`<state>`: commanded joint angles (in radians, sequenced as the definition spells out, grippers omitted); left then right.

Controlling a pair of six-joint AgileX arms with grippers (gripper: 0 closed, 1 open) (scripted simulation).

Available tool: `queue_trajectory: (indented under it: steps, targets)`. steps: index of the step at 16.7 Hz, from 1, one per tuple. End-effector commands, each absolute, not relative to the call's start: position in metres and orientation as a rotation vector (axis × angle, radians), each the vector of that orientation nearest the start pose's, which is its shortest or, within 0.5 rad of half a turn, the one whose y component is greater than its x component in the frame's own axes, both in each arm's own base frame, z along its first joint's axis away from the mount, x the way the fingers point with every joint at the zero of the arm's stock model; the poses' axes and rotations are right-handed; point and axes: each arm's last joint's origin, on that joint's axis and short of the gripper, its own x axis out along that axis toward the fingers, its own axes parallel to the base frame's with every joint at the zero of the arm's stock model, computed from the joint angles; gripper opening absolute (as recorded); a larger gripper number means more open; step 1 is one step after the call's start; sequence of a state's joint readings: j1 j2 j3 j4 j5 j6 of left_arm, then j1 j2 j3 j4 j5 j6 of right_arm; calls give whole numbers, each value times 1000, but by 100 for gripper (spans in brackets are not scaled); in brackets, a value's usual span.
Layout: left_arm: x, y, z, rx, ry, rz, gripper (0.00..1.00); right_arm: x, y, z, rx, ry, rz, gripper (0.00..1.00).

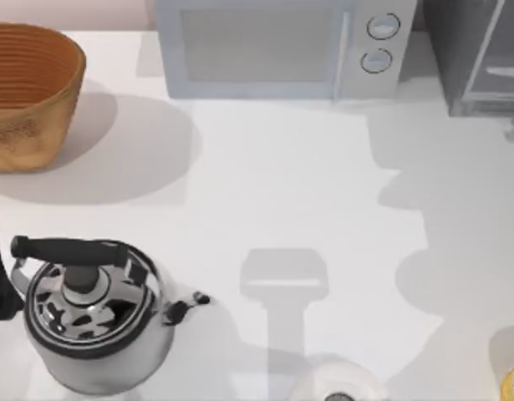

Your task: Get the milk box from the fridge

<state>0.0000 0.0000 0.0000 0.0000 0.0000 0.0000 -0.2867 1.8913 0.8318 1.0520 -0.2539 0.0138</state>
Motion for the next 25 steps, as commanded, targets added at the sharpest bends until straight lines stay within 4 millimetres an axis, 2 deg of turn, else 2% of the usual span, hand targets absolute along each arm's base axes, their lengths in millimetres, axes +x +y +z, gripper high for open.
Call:
queue_trajectory:
  steps: [7,10,12,15,19,22,25]
  targets:
    - [106,-1,160,0,0,0,100,363,-94,165,3,13,-7,0]
    - [106,-1,160,0,0,0,100,352,-85,178,3,21,-3,0]
    - [106,-1,160,0,0,0,100,336,-75,193,2,25,-2,0]
    - [106,-1,160,0,0,0,100,299,-57,220,-2,19,-2,0]
    - [106,-1,160,0,0,0,100,225,-31,245,-6,-16,-4,0]
    - [106,-1,160,0,0,0,100,168,-16,239,-6,-48,-5,0]
    - [106,-1,160,0,0,0,100,130,-8,214,-2,-53,-4,0]
